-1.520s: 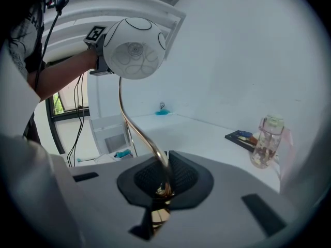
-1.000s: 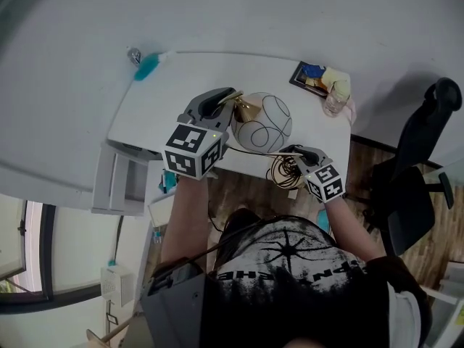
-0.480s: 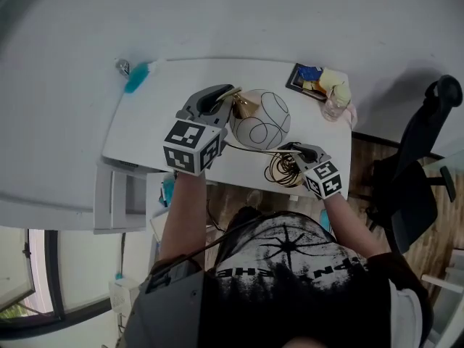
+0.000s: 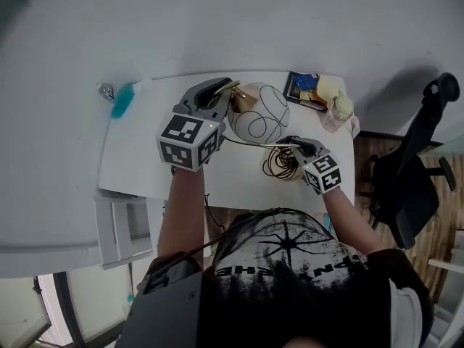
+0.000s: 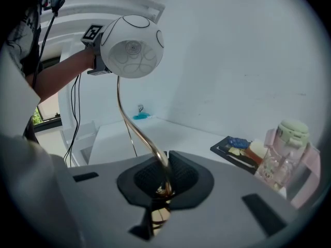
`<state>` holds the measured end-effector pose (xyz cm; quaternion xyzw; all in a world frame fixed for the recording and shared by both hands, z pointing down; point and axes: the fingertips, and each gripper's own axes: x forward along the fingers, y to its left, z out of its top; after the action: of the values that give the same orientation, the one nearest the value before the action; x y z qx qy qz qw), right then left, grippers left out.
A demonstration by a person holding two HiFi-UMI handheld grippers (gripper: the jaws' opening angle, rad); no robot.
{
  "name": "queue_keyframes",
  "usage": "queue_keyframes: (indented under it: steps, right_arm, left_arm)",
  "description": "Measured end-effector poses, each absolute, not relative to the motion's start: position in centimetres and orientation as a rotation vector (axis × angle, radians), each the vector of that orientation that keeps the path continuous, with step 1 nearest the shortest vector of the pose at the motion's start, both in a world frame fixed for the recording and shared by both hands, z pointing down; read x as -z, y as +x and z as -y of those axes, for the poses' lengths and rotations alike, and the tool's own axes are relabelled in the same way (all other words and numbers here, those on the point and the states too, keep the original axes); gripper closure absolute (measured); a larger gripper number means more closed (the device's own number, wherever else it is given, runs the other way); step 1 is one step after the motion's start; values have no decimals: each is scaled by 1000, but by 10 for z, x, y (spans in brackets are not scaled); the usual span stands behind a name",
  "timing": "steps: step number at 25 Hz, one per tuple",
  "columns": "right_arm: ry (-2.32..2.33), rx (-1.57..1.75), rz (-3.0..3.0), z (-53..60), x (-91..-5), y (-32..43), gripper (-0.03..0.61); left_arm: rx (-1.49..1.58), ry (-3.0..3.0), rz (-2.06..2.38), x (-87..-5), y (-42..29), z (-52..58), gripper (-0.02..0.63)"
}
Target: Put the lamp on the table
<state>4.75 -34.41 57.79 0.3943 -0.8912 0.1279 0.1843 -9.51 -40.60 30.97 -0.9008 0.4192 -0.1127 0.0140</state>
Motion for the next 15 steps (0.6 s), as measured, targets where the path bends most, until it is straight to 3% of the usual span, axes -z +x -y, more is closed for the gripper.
queue_keyframes:
  steps: [15]
  right_arm:
    - [1252,-438,2497,465,-586,11,557]
  left_arm:
    - [419,-2794,-1167,-307,-111,525,597]
